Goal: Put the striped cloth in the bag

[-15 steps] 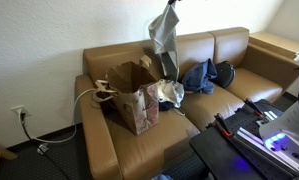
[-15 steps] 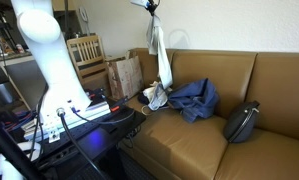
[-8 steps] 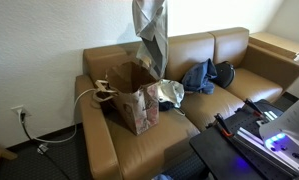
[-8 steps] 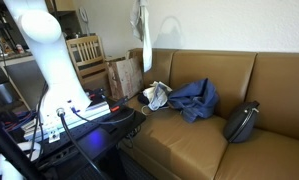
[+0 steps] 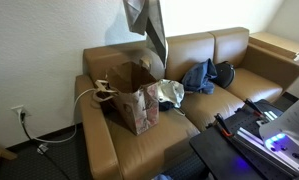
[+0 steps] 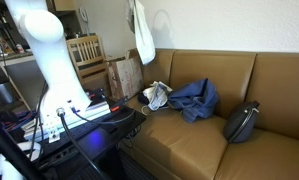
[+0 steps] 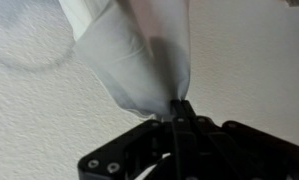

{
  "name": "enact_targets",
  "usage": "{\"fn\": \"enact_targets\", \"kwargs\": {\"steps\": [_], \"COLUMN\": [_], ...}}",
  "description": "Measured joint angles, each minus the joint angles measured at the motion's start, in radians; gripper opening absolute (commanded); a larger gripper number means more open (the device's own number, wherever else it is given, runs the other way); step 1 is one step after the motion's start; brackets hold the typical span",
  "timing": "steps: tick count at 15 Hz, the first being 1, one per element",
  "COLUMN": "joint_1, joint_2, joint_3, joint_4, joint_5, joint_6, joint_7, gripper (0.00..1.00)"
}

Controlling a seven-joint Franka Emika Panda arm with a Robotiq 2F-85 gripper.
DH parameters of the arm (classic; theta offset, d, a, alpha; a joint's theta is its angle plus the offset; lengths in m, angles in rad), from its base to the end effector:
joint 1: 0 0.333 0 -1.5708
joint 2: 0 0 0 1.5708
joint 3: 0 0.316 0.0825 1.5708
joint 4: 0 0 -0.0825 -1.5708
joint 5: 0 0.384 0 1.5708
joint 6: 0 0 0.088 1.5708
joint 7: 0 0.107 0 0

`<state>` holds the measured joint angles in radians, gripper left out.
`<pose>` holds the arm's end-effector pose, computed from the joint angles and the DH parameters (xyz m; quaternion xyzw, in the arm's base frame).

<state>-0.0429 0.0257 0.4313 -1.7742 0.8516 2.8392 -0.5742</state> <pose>0.5857 0.1936 0.6452 -0.8299 -0.1138 -0.4782 0.2639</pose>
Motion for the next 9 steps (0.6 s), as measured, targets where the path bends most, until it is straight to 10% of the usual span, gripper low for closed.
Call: {"fn": "enact_targets", "kwargs": {"steps": [9], "joint_1": [0.032], "joint_2": [-0.085], "joint_3": [0.030], "joint_4": [0.066], "joint_5": [0.661], "joint_6": [-0.059], "joint_7": [-0.700], "gripper": [0.00]}}
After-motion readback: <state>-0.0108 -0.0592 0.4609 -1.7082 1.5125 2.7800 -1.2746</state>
